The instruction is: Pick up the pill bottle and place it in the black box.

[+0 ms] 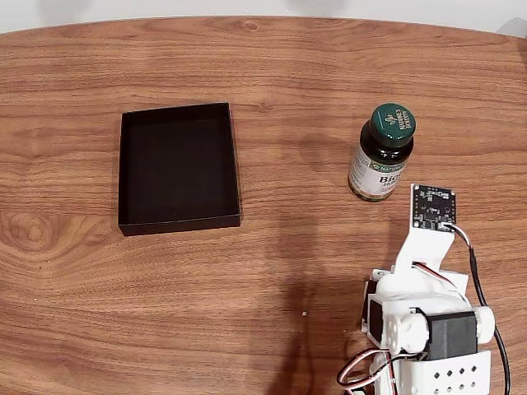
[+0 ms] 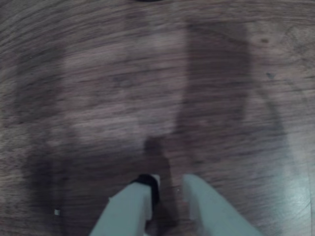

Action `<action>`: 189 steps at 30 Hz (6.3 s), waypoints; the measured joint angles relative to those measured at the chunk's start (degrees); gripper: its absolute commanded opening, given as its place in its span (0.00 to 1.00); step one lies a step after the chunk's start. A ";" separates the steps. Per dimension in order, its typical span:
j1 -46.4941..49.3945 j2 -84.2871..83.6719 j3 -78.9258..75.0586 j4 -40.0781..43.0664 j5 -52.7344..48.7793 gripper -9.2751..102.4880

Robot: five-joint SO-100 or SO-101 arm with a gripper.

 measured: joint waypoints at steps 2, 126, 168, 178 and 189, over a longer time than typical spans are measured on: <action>0.00 0.00 0.00 0.00 0.00 0.11; 7.47 -87.01 -13.10 -111.88 10.02 0.52; 7.12 -111.27 -21.45 -135.35 4.83 0.48; 7.12 -111.27 -19.25 -135.35 4.83 0.44; 7.12 -111.27 -16.88 -135.35 4.83 0.42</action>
